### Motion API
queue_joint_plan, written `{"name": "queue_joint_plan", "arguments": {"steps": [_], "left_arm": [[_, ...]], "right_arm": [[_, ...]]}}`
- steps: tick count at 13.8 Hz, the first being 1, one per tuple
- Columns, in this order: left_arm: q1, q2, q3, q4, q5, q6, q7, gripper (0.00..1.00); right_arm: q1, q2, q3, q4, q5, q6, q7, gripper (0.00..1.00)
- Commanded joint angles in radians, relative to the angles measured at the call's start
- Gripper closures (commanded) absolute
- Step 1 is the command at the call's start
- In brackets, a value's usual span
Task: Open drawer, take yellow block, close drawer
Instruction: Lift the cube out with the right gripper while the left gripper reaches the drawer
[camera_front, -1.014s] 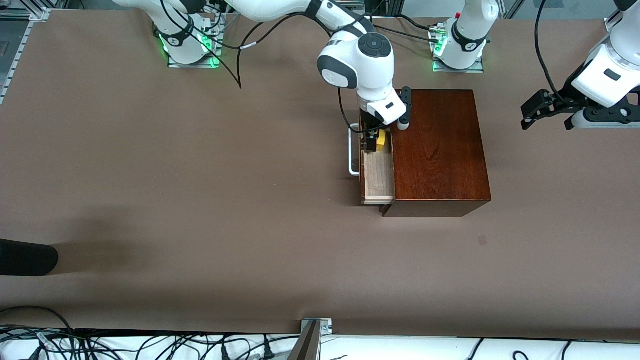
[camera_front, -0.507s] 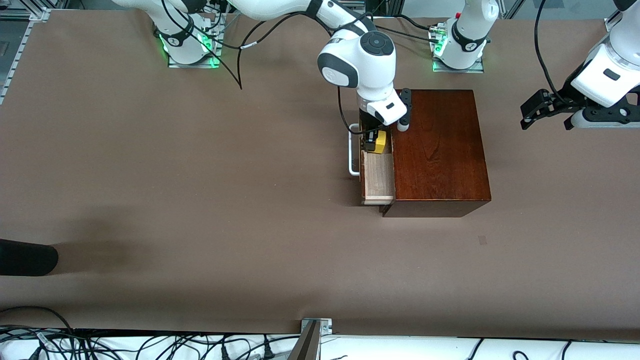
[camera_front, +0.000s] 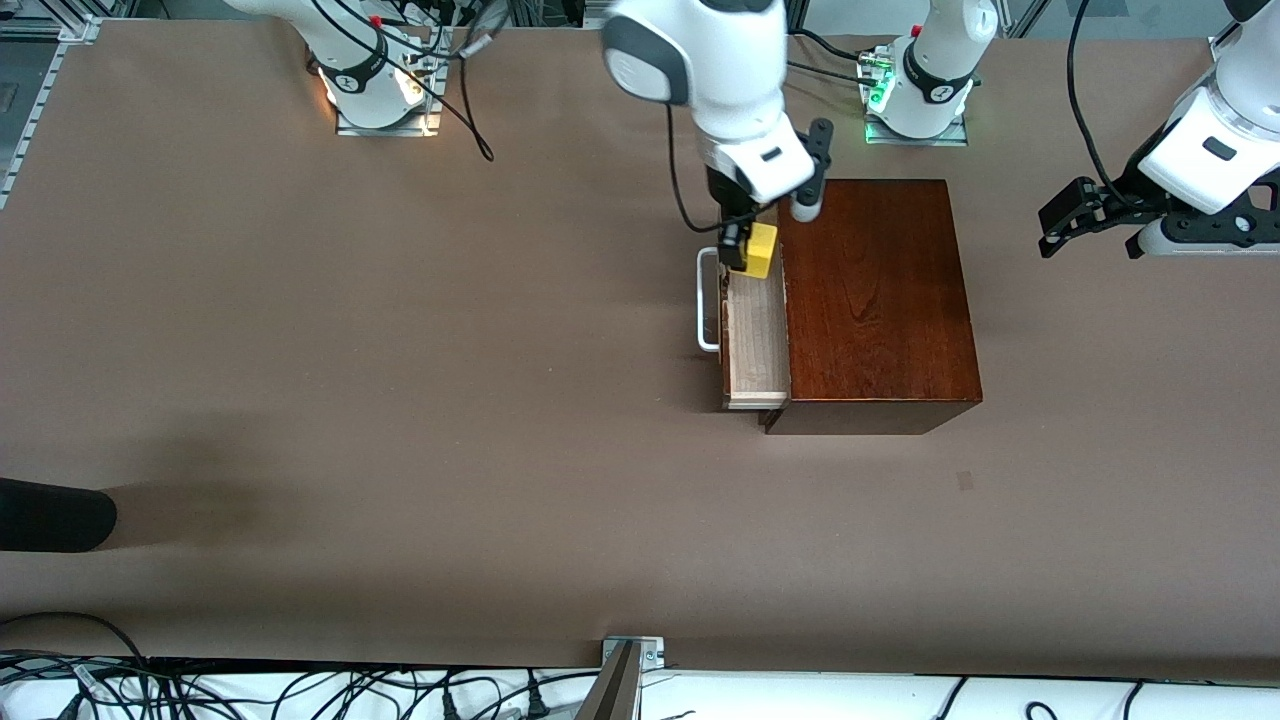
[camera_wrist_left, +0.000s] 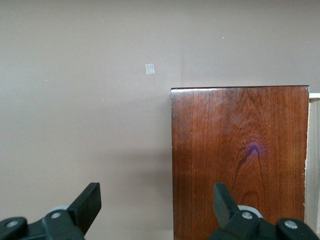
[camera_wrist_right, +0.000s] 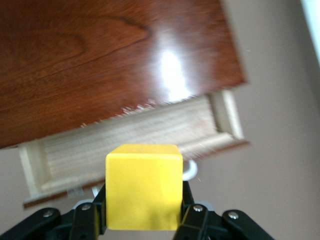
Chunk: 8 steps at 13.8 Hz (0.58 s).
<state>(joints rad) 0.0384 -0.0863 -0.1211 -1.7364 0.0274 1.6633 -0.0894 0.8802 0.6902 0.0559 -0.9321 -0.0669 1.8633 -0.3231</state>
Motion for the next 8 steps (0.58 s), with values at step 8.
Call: {"name": "queue_joint_plan", "arguments": {"steps": [8], "left_arm": [[-0.026,0.083,-0.269,0.069,-0.19,-0.241,0.258,0.0]], "right_arm": [[-0.501,-0.321,-0.013,-0.391,0.201,-0.095,0.013,1.0]]}}
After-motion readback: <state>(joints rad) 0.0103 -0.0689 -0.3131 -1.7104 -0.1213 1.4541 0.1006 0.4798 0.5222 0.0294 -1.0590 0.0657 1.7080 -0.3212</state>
